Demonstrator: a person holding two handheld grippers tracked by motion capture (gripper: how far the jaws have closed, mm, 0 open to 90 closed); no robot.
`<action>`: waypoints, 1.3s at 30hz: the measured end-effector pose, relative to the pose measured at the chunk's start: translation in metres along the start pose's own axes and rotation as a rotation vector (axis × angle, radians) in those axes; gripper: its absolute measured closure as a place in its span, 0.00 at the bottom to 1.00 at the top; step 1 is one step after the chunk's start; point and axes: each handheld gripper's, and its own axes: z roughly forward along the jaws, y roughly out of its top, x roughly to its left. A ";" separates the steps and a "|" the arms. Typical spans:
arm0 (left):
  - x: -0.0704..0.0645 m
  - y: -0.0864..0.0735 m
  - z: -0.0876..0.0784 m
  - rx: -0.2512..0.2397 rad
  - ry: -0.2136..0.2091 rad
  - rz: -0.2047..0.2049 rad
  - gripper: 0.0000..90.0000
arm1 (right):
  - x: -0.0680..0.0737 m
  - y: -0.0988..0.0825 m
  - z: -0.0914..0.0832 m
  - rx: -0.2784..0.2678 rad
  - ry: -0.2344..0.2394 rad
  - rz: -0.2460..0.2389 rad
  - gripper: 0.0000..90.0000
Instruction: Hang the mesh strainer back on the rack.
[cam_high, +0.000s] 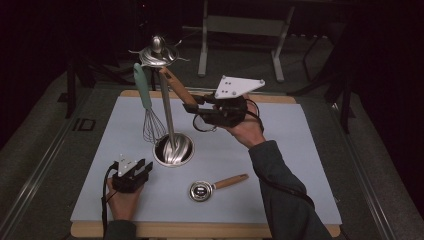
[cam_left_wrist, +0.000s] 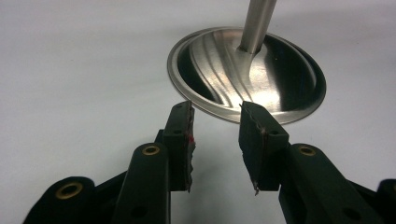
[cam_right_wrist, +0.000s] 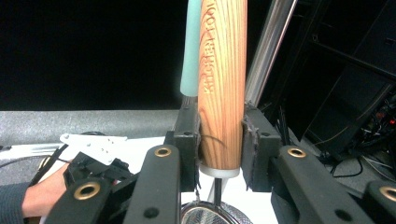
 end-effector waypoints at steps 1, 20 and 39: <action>0.000 0.000 0.000 0.000 0.000 0.000 0.72 | 0.000 0.000 0.001 0.001 -0.003 0.002 0.78; 0.000 0.000 0.000 -0.002 0.001 -0.001 0.72 | -0.001 -0.002 0.013 0.013 -0.054 0.029 0.78; 0.000 0.000 0.000 -0.003 0.001 -0.001 0.72 | 0.002 -0.007 0.019 0.030 -0.066 0.048 0.71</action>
